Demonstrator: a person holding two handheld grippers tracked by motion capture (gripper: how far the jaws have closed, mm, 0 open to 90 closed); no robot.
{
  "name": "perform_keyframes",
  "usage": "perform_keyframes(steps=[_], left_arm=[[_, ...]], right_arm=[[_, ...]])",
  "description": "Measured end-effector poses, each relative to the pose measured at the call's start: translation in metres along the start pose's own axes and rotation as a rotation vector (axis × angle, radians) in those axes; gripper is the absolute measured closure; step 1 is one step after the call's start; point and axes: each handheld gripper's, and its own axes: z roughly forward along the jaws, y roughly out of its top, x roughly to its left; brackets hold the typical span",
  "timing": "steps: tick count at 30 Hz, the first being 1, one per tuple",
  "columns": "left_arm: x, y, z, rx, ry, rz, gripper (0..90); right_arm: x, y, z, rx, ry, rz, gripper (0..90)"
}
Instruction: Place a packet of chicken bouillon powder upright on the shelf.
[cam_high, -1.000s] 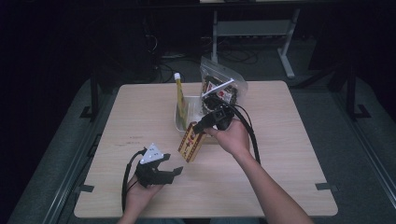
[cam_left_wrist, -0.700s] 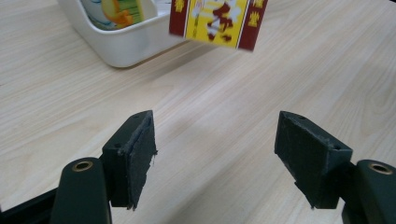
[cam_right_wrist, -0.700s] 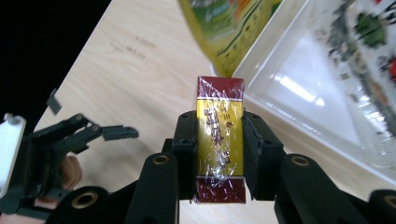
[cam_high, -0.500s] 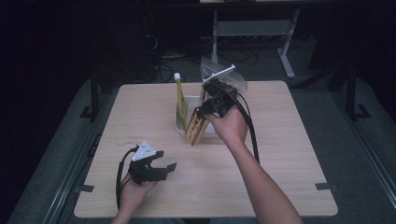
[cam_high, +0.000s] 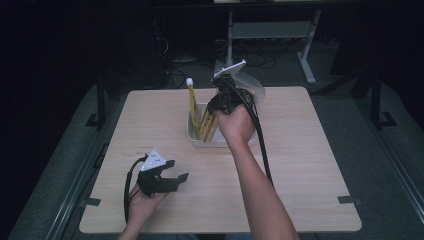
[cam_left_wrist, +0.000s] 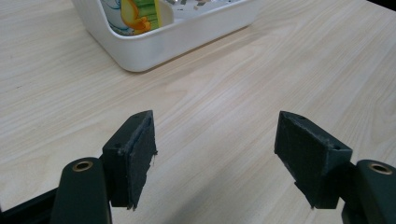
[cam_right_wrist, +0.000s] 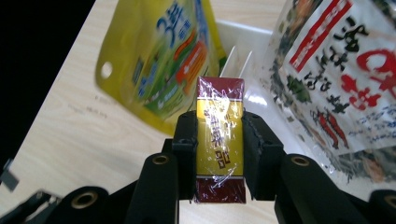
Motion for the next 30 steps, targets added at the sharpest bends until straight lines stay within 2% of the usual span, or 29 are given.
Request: perform_keyframes(steps=[4, 6, 8, 9, 15, 21, 25, 30], left_arm=[[0.0, 0.0, 0.0, -0.001, 0.003, 0.002, 28.7], [0.0, 0.0, 0.0, -0.002, 0.004, 0.003, 28.7], [0.0, 0.0, 0.0, -0.003, 0.003, 0.004, 28.7], [0.0, 0.001, 0.0, -0.004, 0.004, 0.005, 28.7], [0.0, 0.0, 0.0, -0.006, 0.004, 0.003, 28.7], [0.0, 0.0, -0.001, -0.008, 0.005, 0.004, 28.7], [0.0, 0.0, -0.002, -0.009, 0.003, 0.002, 28.8], [0.0, 0.0, -0.002, -0.01, 0.003, 0.002, 28.8]], right_arm=[[0.0, 0.004, 0.003, -0.01, -0.012, 0.022, 68.1], [0.0, 0.008, 0.005, -0.028, -0.038, 0.038, 68.1], [0.0, 0.009, 0.006, -0.03, -0.042, 0.043, 68.1], [-0.001, 0.01, 0.008, -0.037, -0.046, 0.061, 68.1], [-0.003, 0.015, 0.015, -0.054, -0.081, 0.101, 68.0], [0.004, 0.018, 0.028, -0.057, -0.104, 0.107, 68.0], [0.006, 0.02, 0.029, -0.063, -0.119, 0.113, 68.0], [0.005, 0.021, 0.031, -0.081, -0.122, 0.144, 68.0]])
